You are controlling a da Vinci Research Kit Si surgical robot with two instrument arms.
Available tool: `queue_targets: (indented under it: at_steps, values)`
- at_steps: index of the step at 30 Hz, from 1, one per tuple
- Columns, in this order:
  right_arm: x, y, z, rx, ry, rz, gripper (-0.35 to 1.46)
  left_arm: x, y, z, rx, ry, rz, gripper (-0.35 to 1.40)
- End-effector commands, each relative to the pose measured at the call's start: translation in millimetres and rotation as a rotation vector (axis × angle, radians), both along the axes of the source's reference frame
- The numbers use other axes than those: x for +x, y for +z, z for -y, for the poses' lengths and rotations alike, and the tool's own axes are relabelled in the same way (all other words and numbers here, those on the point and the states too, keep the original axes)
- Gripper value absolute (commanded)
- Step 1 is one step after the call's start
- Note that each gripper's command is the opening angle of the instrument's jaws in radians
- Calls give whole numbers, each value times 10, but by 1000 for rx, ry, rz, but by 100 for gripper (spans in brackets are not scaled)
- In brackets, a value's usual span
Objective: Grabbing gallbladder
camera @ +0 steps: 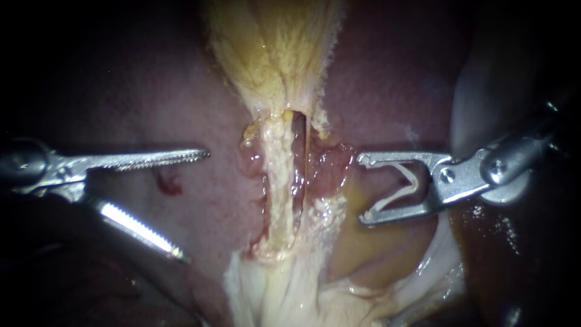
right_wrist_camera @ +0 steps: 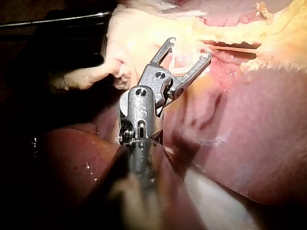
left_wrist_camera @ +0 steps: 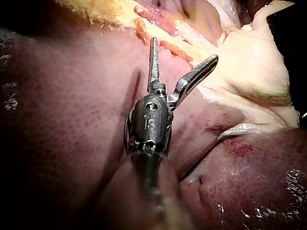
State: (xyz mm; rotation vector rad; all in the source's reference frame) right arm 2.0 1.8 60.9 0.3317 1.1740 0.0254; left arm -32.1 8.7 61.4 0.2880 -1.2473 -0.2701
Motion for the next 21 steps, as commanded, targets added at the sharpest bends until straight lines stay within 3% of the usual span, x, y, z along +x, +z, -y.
queue_targets:
  at_steps: [1, 9, 21]
  values:
    - [0, 0, 0, 0, 0, 0, 50, 0, 0, 0, 0, 1, 0, 140]
    - [0, 0, 0, 0, 0, 0, 50, -7, 4, -5, 30, -25, -10, 140]
    - [1, 1, -1, 0, 1, 1, 50, -32, 27, -32, 74, -114, -50, 138]
